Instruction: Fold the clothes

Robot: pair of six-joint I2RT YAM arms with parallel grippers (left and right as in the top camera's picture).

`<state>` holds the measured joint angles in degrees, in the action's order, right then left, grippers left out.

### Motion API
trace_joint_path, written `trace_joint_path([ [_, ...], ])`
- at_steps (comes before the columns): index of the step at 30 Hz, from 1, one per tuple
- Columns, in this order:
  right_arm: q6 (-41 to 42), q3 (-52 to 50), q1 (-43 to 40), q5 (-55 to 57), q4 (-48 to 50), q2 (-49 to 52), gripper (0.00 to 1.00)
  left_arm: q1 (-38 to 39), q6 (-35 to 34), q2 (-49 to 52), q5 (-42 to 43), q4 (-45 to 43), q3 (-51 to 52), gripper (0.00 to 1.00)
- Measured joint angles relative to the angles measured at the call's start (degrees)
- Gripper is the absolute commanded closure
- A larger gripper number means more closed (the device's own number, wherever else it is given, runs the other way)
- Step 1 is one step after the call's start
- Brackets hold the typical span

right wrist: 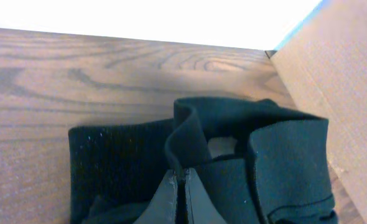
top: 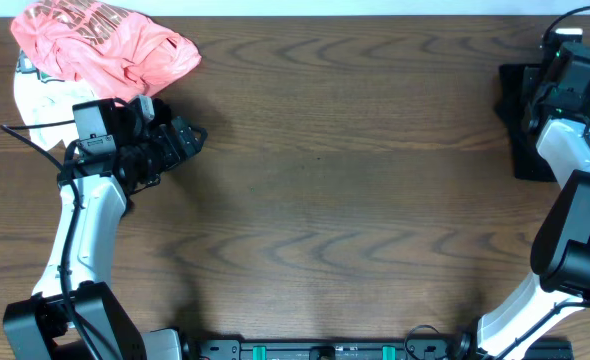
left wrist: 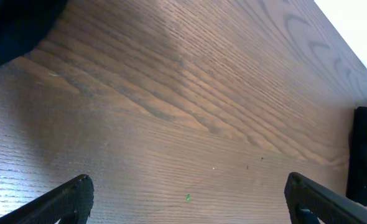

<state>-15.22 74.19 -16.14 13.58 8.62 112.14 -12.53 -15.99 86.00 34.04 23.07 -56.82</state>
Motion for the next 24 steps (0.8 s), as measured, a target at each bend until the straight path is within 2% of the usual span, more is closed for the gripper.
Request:
trace_joint_path([
  [16, 3.74, 1.20, 0.59, -0.09, 2.23, 0.00, 0.98, 0.13, 0.00, 0.00, 0.00, 0.00, 0.00, 0.02],
  [24, 7.34, 1.29, 0.59, 0.17, 5.01, 0.00, 0.97, 2.89, 0.00, 0.02, -0.24, -0.24, 0.00, 0.02],
])
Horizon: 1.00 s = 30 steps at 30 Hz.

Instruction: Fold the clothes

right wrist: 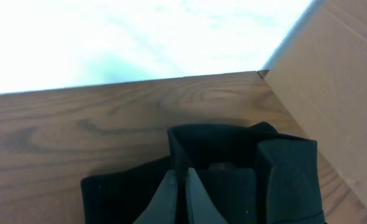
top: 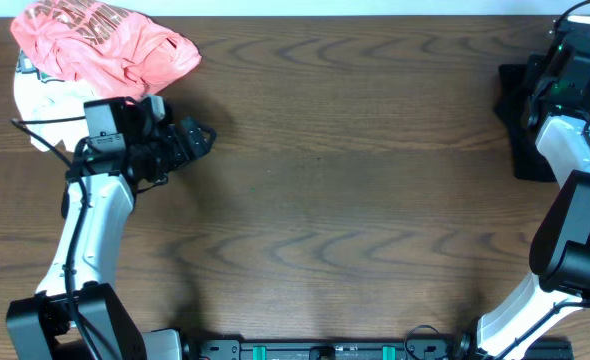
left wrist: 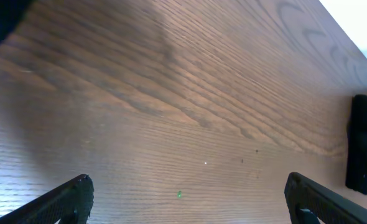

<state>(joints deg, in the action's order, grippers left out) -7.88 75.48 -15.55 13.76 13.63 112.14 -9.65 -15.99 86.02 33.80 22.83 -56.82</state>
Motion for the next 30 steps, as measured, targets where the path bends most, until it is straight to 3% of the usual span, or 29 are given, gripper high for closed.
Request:
trace_joint_path([
  [7, 3.19, 0.15, 0.00, 0.48, 0.90, 0.00, 0.96, 1.90, 0.00, 0.00, -1.29, -0.44, 0.00, 0.02],
  [10, 4.85, 0.22, 0.00, 1.49, 1.95, 0.00, 0.91, 1.99, 0.00, 0.00, -1.40, -0.66, 0.00, 0.02],
  [11, 5.62, 0.24, 0.00, 1.99, 2.58, 0.00, 0.77, 1.99, 0.00, 0.00, -1.46, -0.70, 0.00, 0.02],
  [12, 6.34, 0.33, 0.02, 2.34, 2.97, 0.00, 0.53, 1.99, 0.00, 0.00, -1.51, -0.72, 0.00, 0.02],
  [13, 6.71, 0.39, 0.04, 2.71, 3.56, 0.00, 0.36, 1.99, 0.00, 0.00, -1.53, -0.72, 0.00, 0.02],
  [15, 7.30, 0.55, 0.11, 3.17, 4.39, 0.00, 0.08, 1.99, 0.00, 0.00, -1.66, -0.72, 0.00, 0.02],
  [16, 7.45, 0.57, 0.15, 3.34, 4.66, 0.00, 0.01, 1.99, 0.00, 0.00, -1.66, -0.72, 0.00, 0.02],
  [24, 7.76, 0.87, 0.22, 5.70, 2.75, -0.15, 0.01, 1.99, 0.00, 0.00, -1.68, -0.74, 0.00, 0.02],
  [30, 8.13, 0.96, 0.72, 0.70, -6.29, -5.20, 0.01, 1.99, 0.00, 0.00, -1.68, -0.76, 0.00, 0.02],
])
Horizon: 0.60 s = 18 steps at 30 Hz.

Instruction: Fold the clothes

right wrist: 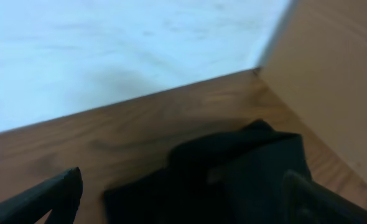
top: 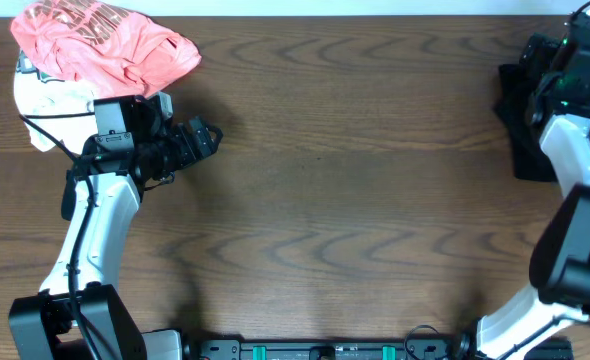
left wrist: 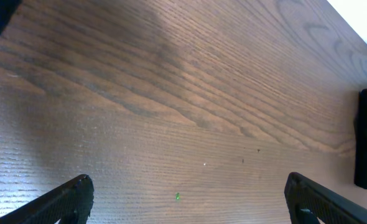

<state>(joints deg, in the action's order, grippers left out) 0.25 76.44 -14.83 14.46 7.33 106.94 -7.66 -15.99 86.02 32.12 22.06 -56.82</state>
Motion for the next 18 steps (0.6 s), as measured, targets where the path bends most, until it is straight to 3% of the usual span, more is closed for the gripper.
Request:
trace_joint_path([
  [9, 0.70, 0.57, 1.77, -16.33, -19.06, -18.14, 0.01, 0.00, 0.00, -4.42, -2.60, 0.20, 0.00, 0.02],
  [18, 2.54, 0.74, 5.60, -20.13, -40.59, -33.05, 0.01, 0.00, -0.02, -25.20, -13.97, 7.50, -0.09, 0.02],
])
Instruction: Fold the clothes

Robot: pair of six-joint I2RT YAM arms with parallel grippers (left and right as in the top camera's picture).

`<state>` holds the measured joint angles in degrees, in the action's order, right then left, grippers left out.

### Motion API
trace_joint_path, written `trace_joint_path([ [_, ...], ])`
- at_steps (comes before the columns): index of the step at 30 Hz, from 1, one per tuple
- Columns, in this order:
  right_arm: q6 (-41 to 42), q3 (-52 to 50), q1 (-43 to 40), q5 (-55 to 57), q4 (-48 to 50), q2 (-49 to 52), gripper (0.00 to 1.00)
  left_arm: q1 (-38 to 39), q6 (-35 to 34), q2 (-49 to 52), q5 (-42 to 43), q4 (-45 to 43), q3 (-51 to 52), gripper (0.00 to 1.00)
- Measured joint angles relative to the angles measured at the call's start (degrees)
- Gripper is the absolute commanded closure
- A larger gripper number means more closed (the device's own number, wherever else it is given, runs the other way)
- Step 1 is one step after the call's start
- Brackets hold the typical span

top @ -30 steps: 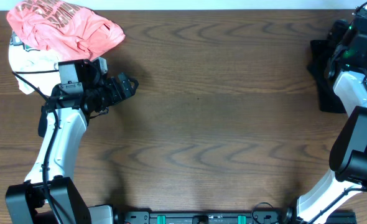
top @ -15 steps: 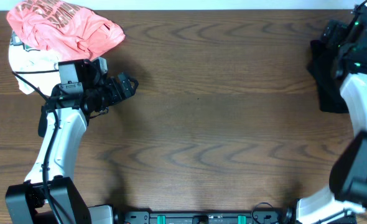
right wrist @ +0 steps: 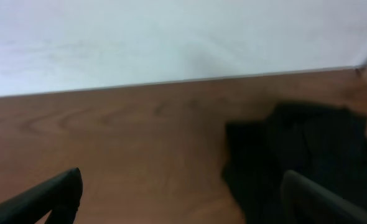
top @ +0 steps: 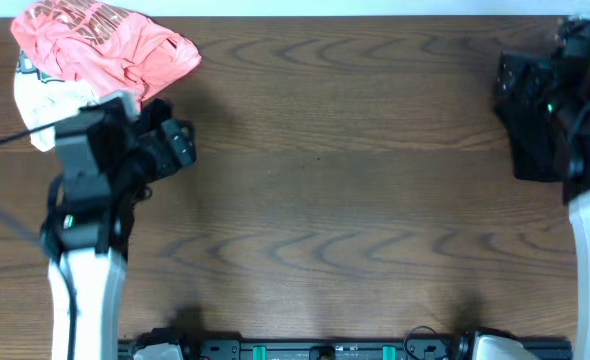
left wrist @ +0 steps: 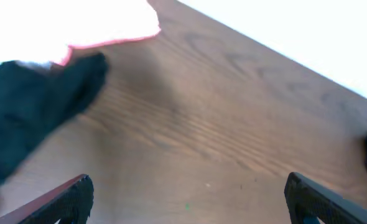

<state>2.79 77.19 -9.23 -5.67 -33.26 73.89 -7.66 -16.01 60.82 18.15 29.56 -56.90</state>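
Note:
A folded black garment (top: 531, 125) lies at the table's far right edge; it also fills the right of the right wrist view as the black garment (right wrist: 301, 149). My right gripper (right wrist: 183, 199) hangs open above and to the left of it, holding nothing. A crumpled pink garment (top: 105, 45) sits at the back left on a white garment (top: 30, 100). My left gripper (top: 180, 145) is open just right of that pile, over bare wood. In its wrist view the left gripper (left wrist: 186, 202) is empty, with the pink garment's edge (left wrist: 112, 41) at the top.
The wooden table (top: 325, 200) stretches between the two piles. A dark blurred shape (left wrist: 34, 118) covers the left of the left wrist view. The table's back edge meets a pale wall (right wrist: 171, 37).
Both arms have risen and drawn back. The right gripper, open then too, now sees the black garment from farther off. The left wrist view now takes in the pink garment's edge.
My right gripper was shut on a fold of the black garment at the far right, and stayed so a moment later. Then it stood open over the garment, and now it hangs clear of it. My left gripper stayed open and empty over bare wood near the pink pile.

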Motion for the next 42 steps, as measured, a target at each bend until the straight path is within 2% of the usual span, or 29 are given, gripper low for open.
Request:
trace_joint_path([
  [8, 2.05, 0.04, 0.07, -0.33, -17.00, -8.22, 0.01, 0.00, -0.09, -12.35, -8.15, 4.98, -0.02, 0.02],
  [18, 2.69, 0.04, 0.04, -0.33, -30.40, -8.52, 0.01, 0.00, -0.46, -11.02, -10.91, 12.15, -0.02, 0.02],
  [25, 2.69, 0.04, 0.07, -0.33, -32.06, -8.52, 0.01, 0.00, -0.48, -10.84, -11.08, 15.30, -0.02, 0.02],
  [42, 2.69, 0.04, 0.07, -0.33, -32.09, -8.52, 0.01, 2.54, -0.48, -10.16, -11.10, 16.70, -0.02, 0.02],
])
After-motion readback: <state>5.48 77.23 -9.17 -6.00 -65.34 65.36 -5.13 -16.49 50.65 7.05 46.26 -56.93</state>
